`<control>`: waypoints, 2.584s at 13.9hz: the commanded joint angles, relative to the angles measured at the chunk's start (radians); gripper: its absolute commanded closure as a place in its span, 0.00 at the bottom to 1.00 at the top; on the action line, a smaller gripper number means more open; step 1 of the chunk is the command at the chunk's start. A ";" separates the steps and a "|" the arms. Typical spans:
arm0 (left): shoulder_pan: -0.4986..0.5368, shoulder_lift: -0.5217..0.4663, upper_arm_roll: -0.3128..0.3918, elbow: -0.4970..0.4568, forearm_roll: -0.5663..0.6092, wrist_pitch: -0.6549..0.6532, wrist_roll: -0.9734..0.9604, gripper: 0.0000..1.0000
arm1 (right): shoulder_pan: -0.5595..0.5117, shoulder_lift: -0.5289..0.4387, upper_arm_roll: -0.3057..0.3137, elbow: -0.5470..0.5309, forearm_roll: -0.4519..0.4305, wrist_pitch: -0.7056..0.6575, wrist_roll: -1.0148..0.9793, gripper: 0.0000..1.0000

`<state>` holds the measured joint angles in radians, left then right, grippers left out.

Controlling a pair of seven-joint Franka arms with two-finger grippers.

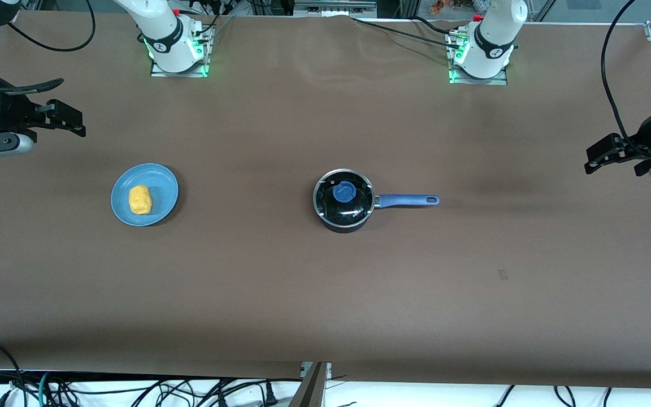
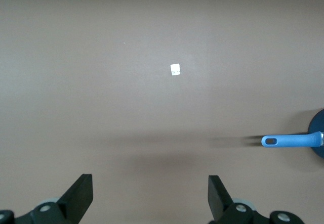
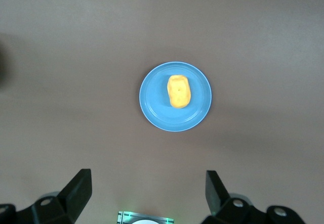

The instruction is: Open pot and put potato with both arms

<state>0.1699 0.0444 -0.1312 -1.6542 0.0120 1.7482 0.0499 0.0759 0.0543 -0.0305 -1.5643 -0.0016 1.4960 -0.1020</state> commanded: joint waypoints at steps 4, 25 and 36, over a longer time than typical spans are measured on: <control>0.006 0.014 -0.007 0.034 0.023 -0.026 0.004 0.00 | -0.010 0.010 0.009 0.027 -0.001 -0.013 -0.016 0.01; 0.010 0.014 -0.008 0.034 0.023 -0.061 0.004 0.00 | -0.011 0.010 0.009 0.027 -0.003 -0.011 -0.018 0.01; 0.000 0.014 -0.021 0.033 0.020 -0.113 -0.077 0.00 | -0.011 0.010 0.009 0.027 -0.001 -0.011 -0.018 0.01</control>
<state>0.1729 0.0471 -0.1482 -1.6488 0.0120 1.6618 -0.0102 0.0759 0.0564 -0.0305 -1.5603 -0.0016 1.4959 -0.1021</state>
